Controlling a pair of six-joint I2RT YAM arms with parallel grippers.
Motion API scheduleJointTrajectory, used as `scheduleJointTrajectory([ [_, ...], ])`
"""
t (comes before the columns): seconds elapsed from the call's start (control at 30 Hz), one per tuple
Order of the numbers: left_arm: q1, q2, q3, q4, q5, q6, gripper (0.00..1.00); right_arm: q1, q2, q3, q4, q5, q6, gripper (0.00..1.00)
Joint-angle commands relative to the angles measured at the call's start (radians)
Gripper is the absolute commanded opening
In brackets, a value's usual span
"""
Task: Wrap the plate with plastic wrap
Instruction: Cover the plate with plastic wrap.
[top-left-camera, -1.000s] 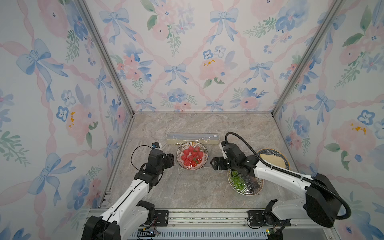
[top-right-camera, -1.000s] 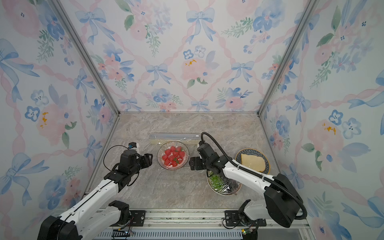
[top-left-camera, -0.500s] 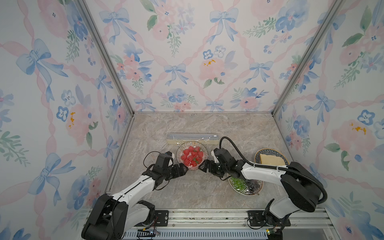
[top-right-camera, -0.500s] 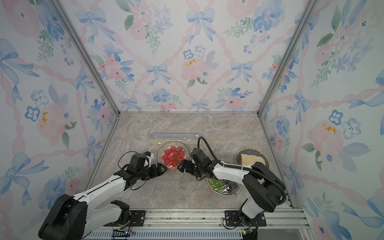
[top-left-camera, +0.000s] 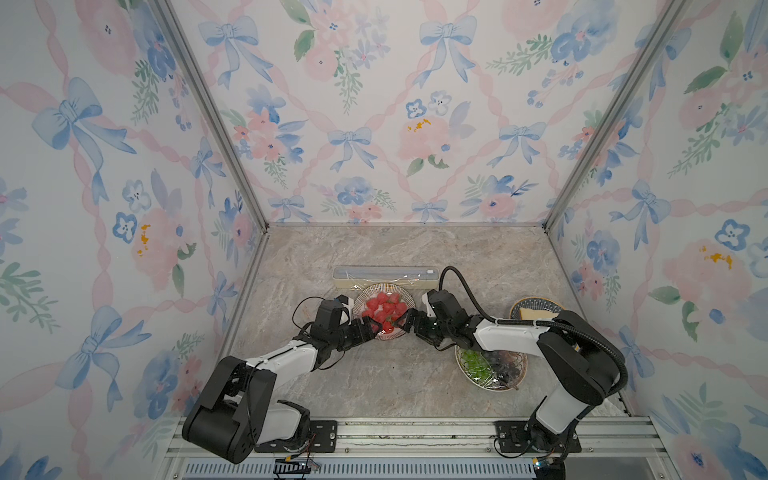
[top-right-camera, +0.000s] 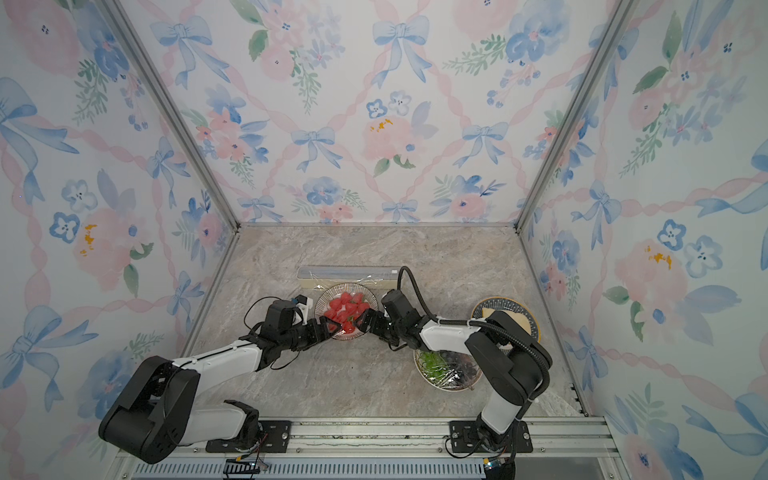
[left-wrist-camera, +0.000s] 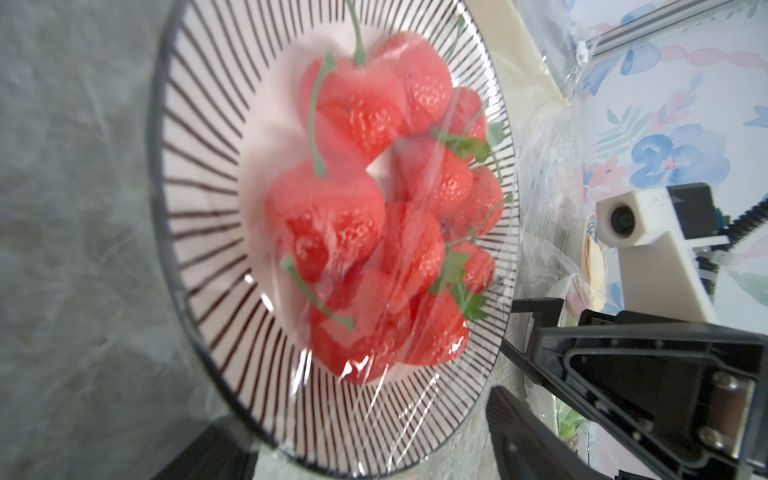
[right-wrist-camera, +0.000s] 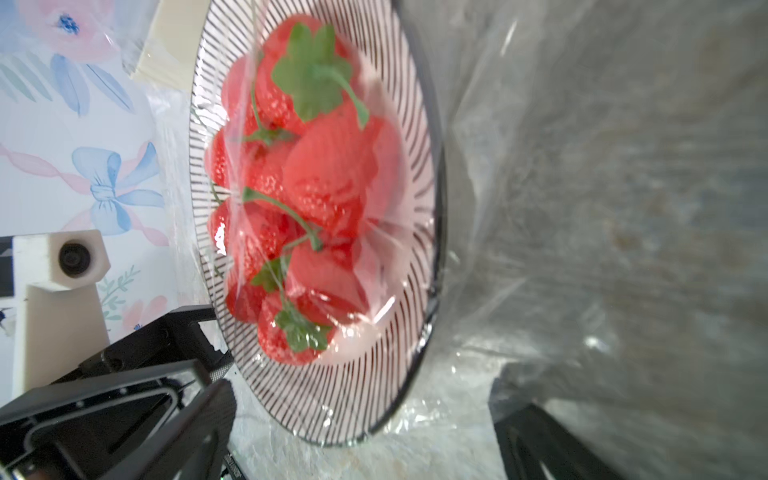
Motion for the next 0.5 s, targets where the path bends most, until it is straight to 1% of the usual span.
scheduleJointTrajectory([
  [0.0,0.009,0.022,0.045,0.037,-0.014,0.031,0.86,-0.012,0.042,0.053,0.029,-0.015,-0.031,0.97],
  [0.17,0.009,0.049,0.081,0.040,-0.011,0.064,0.86,-0.016,0.068,0.092,0.045,-0.021,-0.047,0.97],
  [0.33,0.003,0.068,0.112,0.042,0.051,0.094,0.85,-0.007,0.078,0.136,0.015,-0.056,-0.088,0.98],
  [0.47,0.020,0.011,0.066,0.037,-0.021,0.116,0.86,-0.019,0.010,0.129,-0.133,0.009,-0.181,0.97],
])
